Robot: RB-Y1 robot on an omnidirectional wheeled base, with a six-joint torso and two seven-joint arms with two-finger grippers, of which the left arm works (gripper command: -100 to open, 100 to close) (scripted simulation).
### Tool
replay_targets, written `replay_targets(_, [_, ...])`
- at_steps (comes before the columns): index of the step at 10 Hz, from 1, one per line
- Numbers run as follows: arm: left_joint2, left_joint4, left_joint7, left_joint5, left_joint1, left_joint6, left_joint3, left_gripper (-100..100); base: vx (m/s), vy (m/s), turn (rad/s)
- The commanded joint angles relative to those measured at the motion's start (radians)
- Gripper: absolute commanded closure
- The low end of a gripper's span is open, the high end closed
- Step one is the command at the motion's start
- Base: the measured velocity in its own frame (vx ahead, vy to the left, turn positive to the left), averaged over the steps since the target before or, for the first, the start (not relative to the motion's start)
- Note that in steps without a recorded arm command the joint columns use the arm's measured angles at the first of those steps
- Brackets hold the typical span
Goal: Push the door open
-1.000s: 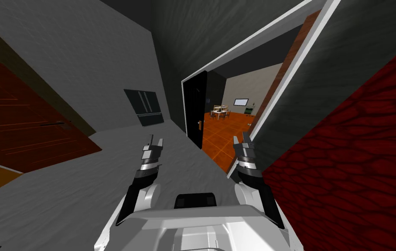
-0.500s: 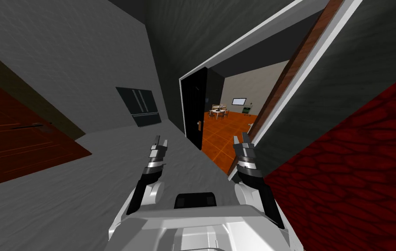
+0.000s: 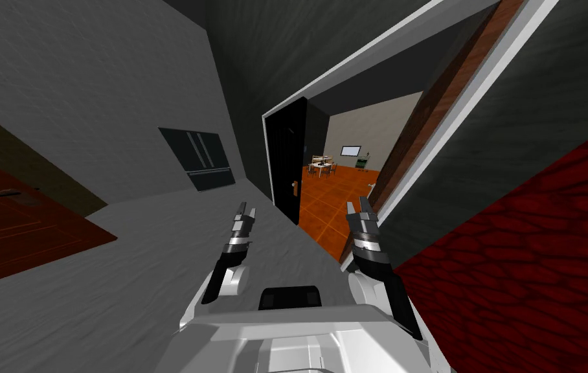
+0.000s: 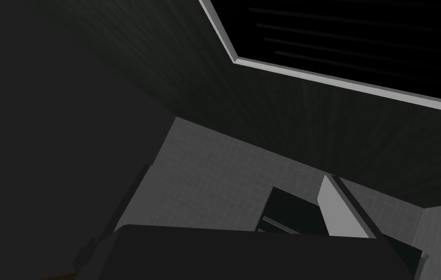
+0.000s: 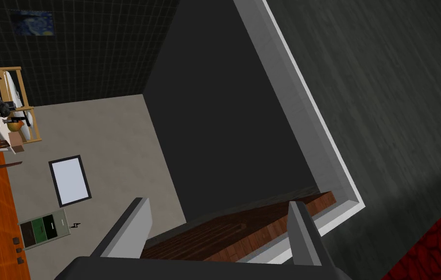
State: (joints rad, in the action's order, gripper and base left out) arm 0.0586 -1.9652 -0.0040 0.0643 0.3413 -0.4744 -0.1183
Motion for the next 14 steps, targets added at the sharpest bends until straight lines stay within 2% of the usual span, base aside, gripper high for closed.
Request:
replay_targets(1, [0.005, 0.031, -0.002, 0.006, -0.017, -0.001, -0.009, -100, 0.109, 0.056, -0.053])
replay_targets(4, [0.014, 0.084, -0.005, 0.016, -0.052, 0.000, -0.024, -100, 0.085, 0.037, -0.057])
replay_targets(5, [0.019, 0.121, -0.007, 0.024, -0.076, 0.002, -0.034, -100, 0.127, 0.067, -0.108])
replay_targets(10, [0.030, 0.218, -0.013, 0.043, -0.140, 0.005, -0.061, -100, 0.104, 0.065, -0.067])
replay_targets(11, [0.033, 0.260, -0.015, 0.051, -0.167, 0.006, -0.073, -100, 0.106, 0.041, -0.130])
replay_targets(14, [0.037, 0.322, -0.019, 0.064, -0.208, 0.008, -0.090, -100, 0.117, 0.088, -0.077])
